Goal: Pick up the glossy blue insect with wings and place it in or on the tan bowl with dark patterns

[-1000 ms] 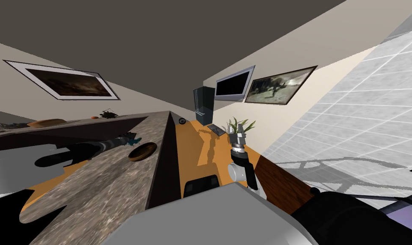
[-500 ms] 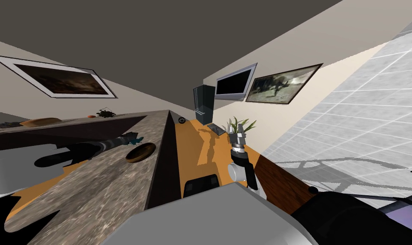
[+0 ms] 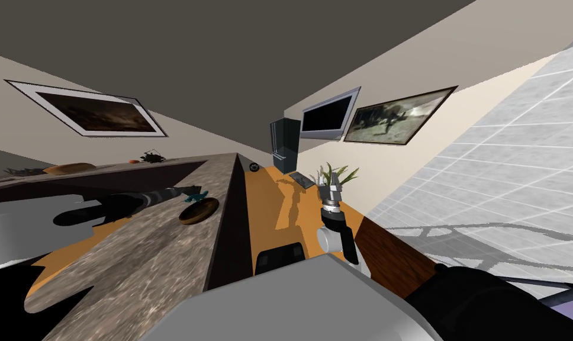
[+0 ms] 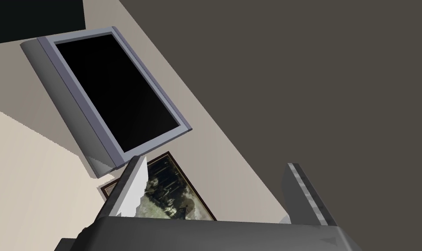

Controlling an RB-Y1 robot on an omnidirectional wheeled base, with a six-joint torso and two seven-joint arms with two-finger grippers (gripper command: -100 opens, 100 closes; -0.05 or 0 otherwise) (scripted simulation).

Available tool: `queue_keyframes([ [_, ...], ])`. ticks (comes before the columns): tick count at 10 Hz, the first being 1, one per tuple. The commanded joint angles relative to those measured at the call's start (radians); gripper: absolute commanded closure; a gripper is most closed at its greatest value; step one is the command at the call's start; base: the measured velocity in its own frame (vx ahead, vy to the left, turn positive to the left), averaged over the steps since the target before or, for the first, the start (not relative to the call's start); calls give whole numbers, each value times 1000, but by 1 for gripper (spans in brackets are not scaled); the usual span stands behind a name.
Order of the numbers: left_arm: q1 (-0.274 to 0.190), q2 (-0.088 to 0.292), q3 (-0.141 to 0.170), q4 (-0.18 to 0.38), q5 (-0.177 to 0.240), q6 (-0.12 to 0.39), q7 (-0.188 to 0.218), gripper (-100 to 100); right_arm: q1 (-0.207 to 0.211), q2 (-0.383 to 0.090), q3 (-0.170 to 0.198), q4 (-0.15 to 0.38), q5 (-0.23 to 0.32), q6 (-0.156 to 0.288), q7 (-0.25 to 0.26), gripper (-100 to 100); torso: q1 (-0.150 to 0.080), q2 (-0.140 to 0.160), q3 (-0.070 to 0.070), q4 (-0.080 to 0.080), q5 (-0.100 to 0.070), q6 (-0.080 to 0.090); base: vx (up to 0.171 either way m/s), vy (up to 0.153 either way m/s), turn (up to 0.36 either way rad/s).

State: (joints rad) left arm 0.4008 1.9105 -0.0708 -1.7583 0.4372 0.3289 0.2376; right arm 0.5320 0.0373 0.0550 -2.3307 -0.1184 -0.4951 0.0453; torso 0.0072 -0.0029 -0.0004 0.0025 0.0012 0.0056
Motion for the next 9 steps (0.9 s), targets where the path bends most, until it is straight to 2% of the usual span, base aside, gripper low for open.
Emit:
queue_keyframes([
  [1,17,38,18,-16,1,5,26,-100,0,0,0,0,0,0,0,0,0,0,0,0,0,0,-2,28,40],
  [2,15,63,24,-29,14,11,36,-100,0,0,0,0,0,0,0,0,0,0,0,0,0,0,10,-6,34],
  [3,15,63,24,-29,14,11,36,-100,0,0,0,0,0,0,0,0,-2,0,0,0,0,0,8,-2,25],
  [4,37,63,51,-29,14,11,36,-100,0,0,0,0,0,0,0,0,-2,0,0,0,0,0,0,0,0],
  [5,15,63,24,-29,14,11,36,-100,0,0,0,0,0,0,0,0,-2,0,0,0,0,0,0,0,0],
  [6,12,113,35,-55,40,23,55,-100,0,0,0,0,0,0,0,0,-2,0,0,0,0,0,22,-5,72],
  [8,8,163,47,-82,67,35,75,-100,0,0,0,0,0,0,0,0,-3,-1,-1,0,-1,0,18,-4,59],
  [9,8,163,47,-82,67,35,75,-100,0,0,0,0,0,0,0,0,-3,-1,-1,0,-1,0,8,-2,25],
])
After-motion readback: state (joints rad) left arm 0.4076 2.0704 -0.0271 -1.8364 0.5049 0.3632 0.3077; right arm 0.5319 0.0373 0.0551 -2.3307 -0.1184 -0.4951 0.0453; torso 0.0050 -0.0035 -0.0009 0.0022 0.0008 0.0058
